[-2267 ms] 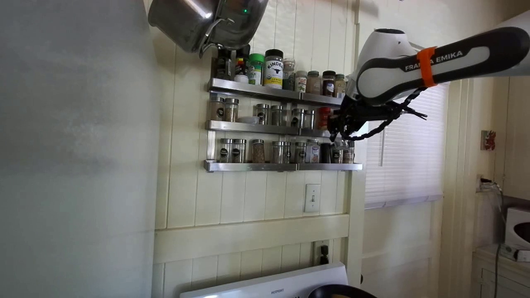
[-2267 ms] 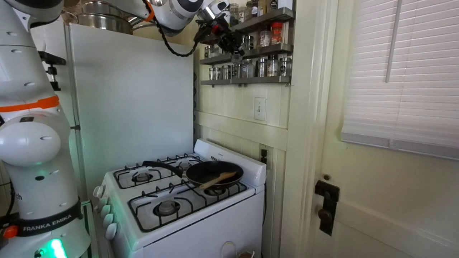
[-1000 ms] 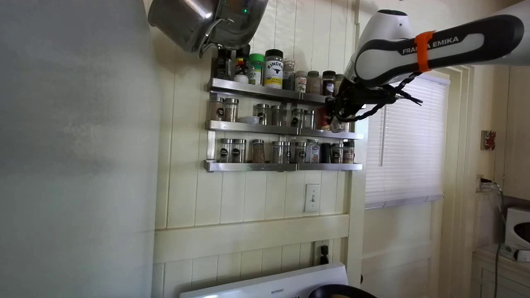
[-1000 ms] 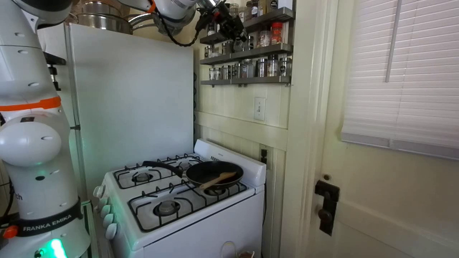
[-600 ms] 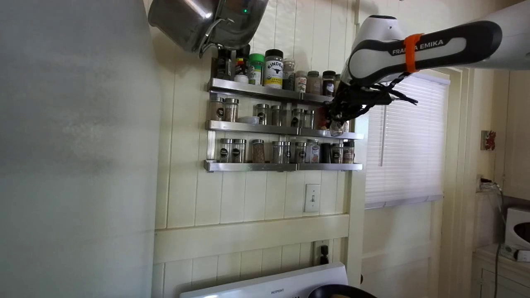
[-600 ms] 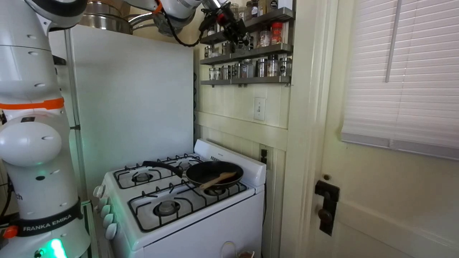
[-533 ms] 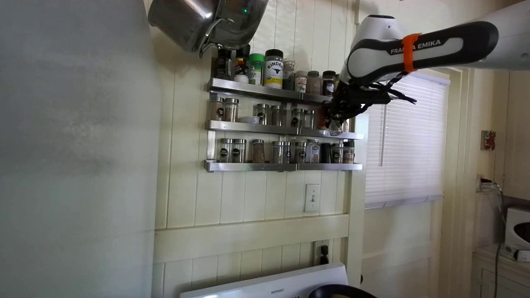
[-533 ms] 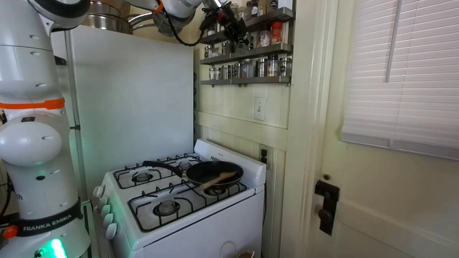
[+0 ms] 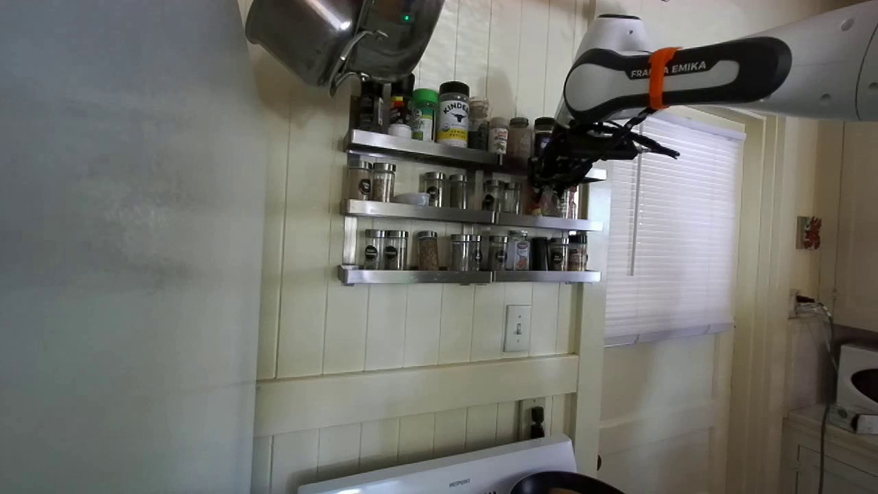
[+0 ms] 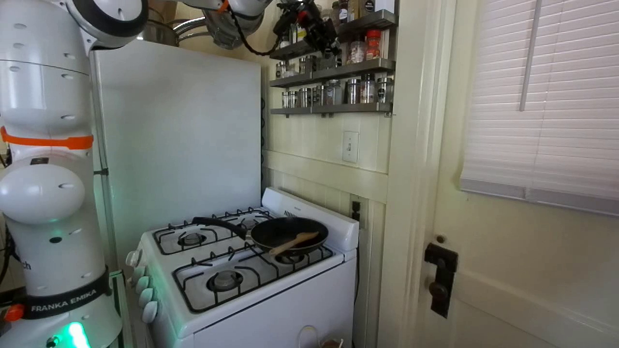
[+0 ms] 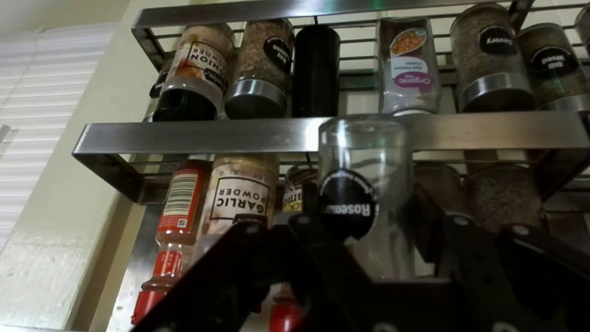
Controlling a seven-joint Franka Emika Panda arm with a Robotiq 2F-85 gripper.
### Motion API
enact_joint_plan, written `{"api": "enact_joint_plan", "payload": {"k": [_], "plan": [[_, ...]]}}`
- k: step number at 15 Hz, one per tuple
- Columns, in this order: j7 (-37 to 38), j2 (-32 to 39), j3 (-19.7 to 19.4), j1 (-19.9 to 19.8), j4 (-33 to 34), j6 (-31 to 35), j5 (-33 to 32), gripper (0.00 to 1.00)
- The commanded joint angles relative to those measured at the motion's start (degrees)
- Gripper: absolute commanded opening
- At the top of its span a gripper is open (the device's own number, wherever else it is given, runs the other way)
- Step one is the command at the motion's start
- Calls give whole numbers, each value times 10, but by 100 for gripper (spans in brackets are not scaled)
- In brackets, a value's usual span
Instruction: Put the spice bottle on the stove
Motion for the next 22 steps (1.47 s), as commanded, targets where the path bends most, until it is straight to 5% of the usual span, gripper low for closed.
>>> {"api": "enact_joint_plan", "payload": {"k": [1,8,22], "plan": [[-2,32,0,0,50,-12,7,23],[2,41,3,1,51,32,5,23],[50,-69,-1,-1,-178,252,-62,23]]}}
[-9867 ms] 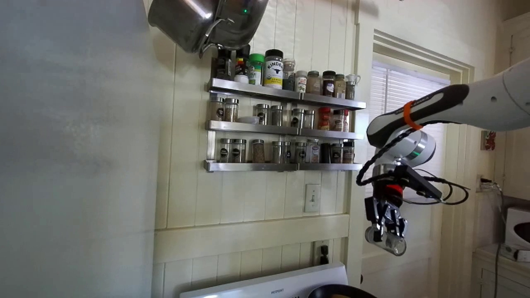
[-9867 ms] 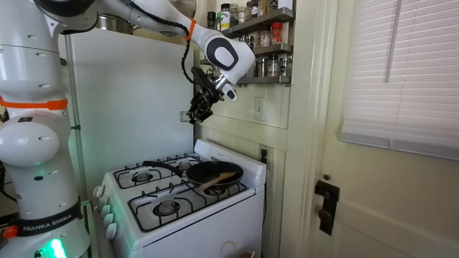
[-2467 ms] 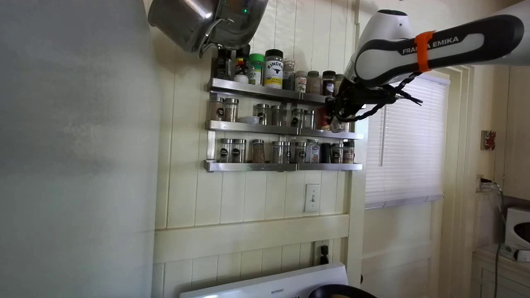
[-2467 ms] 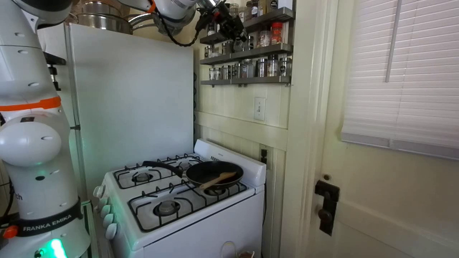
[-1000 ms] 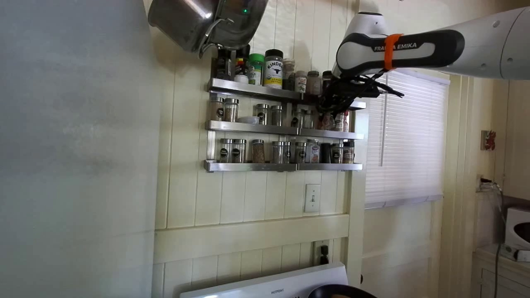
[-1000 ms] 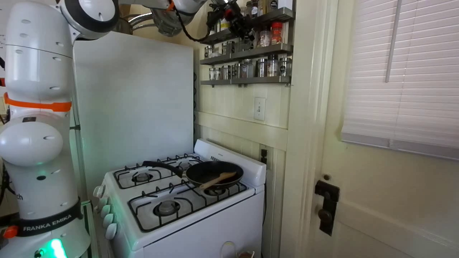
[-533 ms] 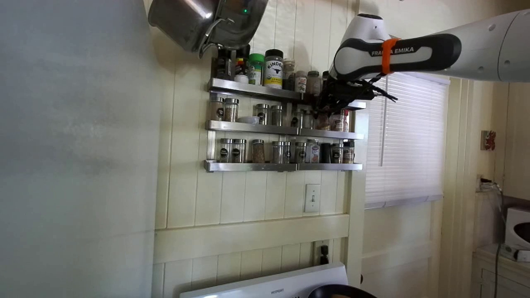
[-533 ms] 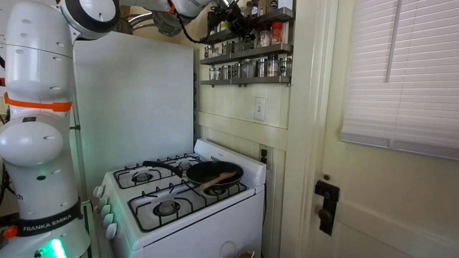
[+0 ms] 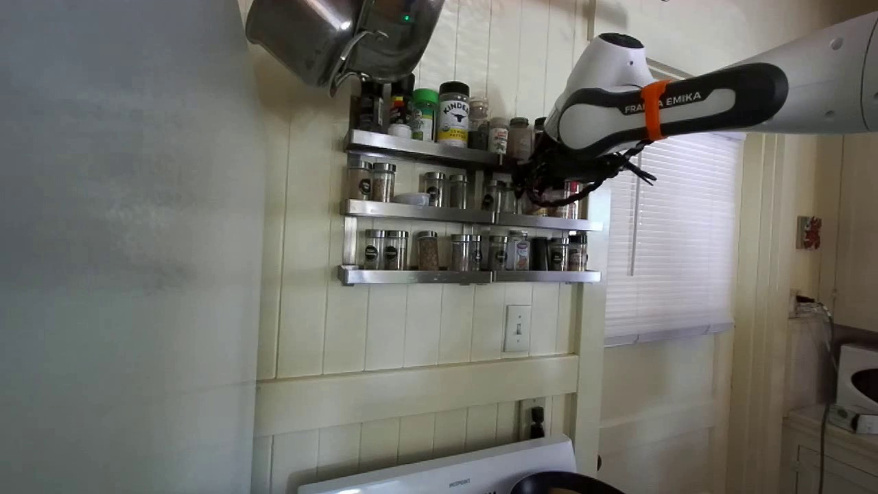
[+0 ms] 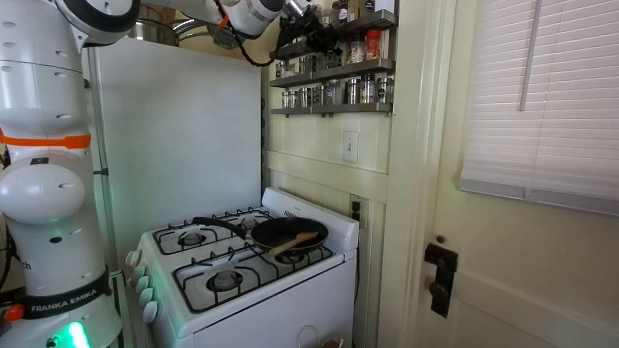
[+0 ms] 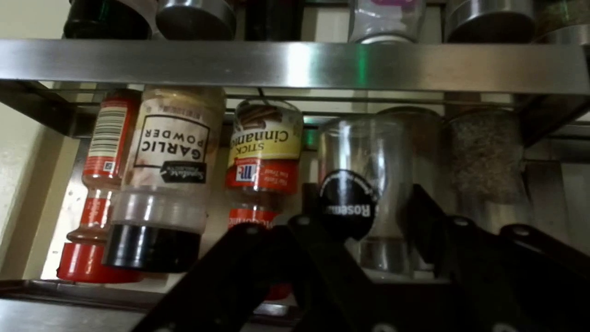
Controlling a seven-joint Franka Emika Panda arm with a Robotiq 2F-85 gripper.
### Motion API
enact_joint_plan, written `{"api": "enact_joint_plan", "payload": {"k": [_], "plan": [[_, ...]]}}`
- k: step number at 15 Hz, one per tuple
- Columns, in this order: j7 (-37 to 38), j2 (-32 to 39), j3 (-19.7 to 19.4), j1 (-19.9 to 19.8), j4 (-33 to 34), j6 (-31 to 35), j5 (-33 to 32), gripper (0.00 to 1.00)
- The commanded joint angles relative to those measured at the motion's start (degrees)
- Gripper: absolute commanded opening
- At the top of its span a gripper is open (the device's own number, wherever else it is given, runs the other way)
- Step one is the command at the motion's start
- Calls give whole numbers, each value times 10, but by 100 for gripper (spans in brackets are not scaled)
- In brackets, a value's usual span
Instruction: Put the spice bottle on the stove
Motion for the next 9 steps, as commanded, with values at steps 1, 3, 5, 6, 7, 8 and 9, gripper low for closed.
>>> {"api": "enact_joint_plan", "payload": {"k": [1,3,5,6,7,8,9], "plan": [[35,-48,-5,-4,-79,49,-36,23],[53,-61,-6,-7,-101,72,-59,23],[70,-72,-7,-10,-121,92,-79,23],[75,-77,-8,-11,-132,105,-86,23],[81,-81,-9,-12,-142,116,-93,23],[87,-85,-9,-13,-152,128,-97,23],[95,-88,-9,-14,-160,137,-106,23]]}}
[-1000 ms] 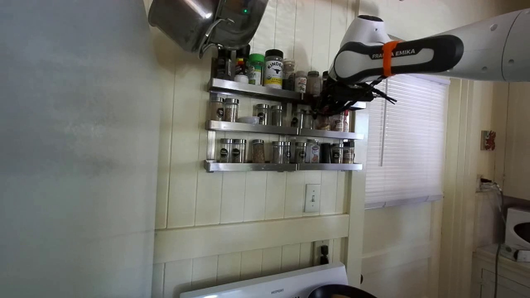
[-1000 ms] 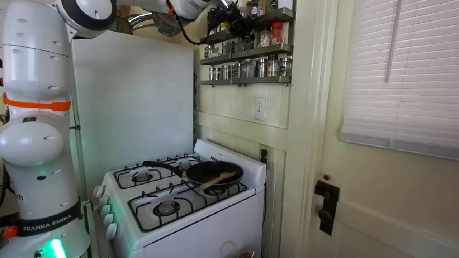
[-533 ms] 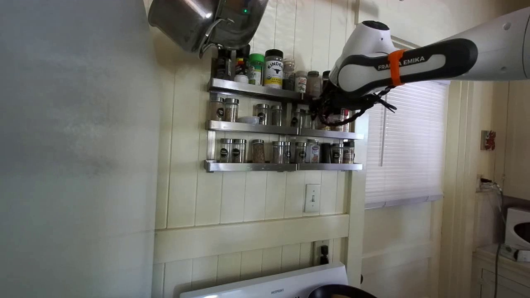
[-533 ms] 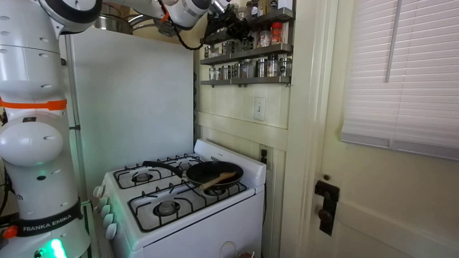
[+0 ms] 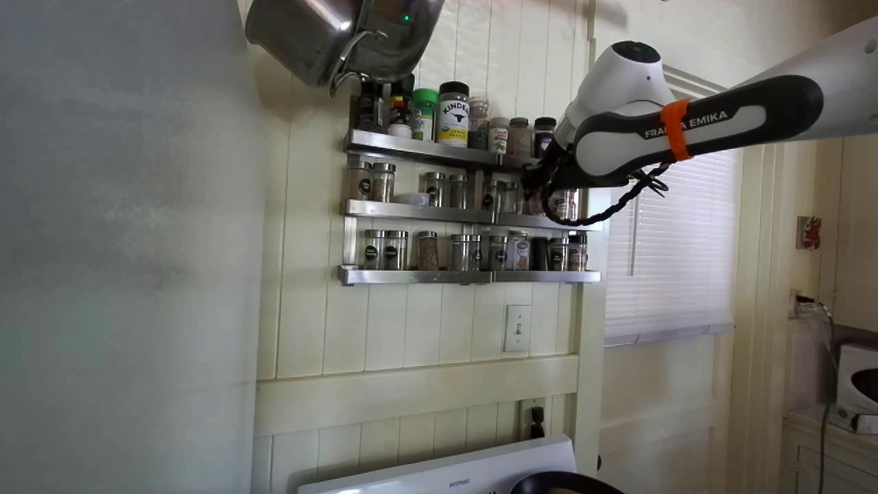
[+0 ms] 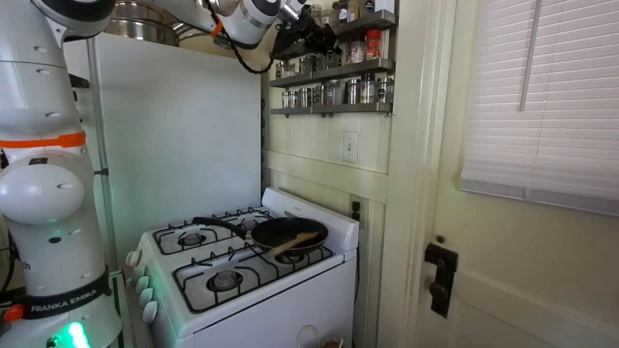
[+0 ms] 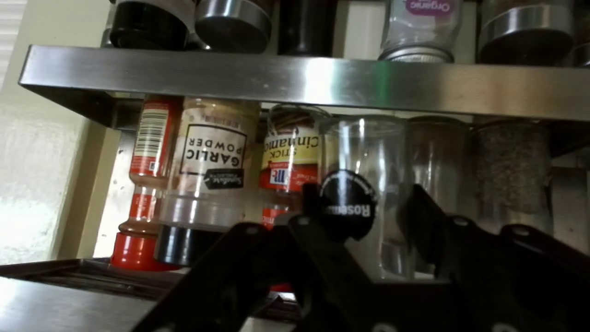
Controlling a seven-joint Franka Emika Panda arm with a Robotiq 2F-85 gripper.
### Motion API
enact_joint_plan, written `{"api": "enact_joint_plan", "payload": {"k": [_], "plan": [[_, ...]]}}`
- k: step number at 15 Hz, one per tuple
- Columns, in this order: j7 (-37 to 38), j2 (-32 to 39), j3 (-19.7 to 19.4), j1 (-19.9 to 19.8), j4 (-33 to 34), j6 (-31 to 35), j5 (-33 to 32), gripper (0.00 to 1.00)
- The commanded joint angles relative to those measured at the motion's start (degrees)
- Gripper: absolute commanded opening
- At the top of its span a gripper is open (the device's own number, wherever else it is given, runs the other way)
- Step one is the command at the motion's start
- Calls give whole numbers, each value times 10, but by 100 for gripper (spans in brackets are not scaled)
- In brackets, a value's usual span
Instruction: Put the spice bottle on the stove
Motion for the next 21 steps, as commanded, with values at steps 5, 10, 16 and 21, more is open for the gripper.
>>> {"api": "enact_joint_plan", "payload": {"k": [5,10,16,21], "plan": [[86,-33,0,-20,-76,103,-88,23],[133,-30,-2,-35,-88,147,-130,23],[168,-21,-2,-46,-103,205,-134,23],[165,-19,-2,-41,-104,194,-112,23]]}}
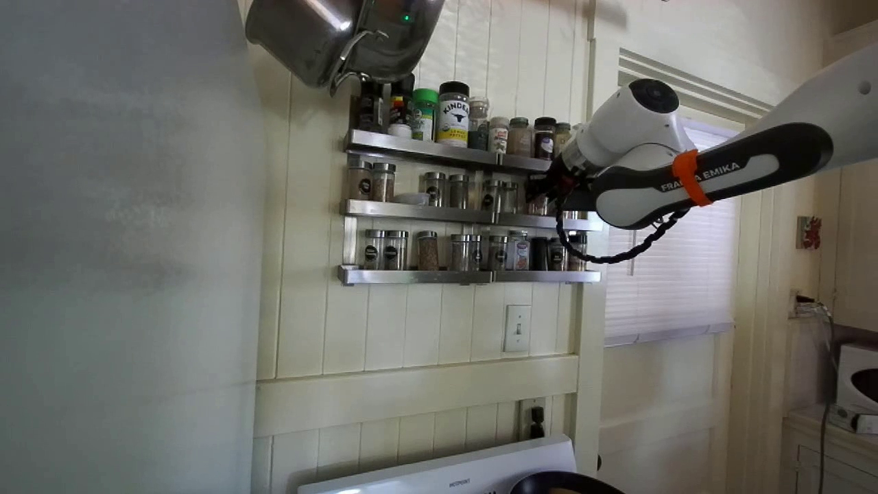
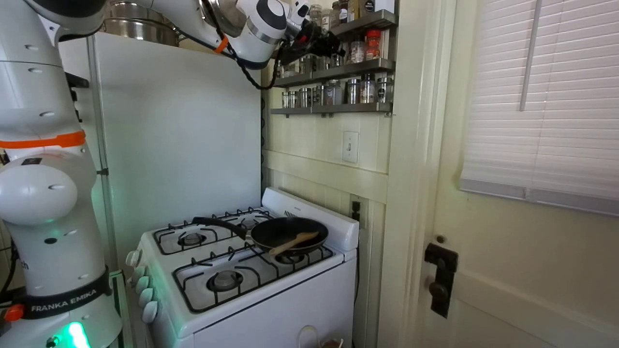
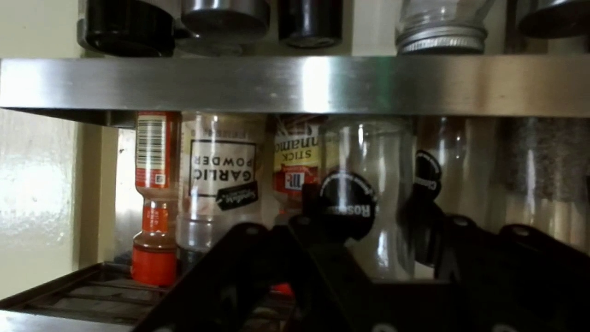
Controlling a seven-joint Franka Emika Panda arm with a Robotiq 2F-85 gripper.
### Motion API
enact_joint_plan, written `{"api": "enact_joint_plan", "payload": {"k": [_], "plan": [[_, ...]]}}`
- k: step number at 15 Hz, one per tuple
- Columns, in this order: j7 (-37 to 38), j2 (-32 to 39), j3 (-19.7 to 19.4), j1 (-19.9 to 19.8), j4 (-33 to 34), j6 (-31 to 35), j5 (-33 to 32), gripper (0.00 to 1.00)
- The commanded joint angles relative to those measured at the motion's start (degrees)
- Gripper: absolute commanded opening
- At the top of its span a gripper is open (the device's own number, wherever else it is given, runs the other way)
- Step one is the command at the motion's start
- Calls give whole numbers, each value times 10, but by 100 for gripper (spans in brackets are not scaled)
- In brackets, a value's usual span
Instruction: Put the spice bottle on the stove
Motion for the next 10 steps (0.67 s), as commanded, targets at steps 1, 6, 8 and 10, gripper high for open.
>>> {"api": "enact_joint_plan", "payload": {"k": [1,6,8,10], "plan": [[11,-5,0,0,-15,6,6,23],[26,0,1,-5,-12,36,-17,23],[30,4,1,-7,-10,51,-22,23],[33,9,1,-7,-8,54,-26,23]]}}
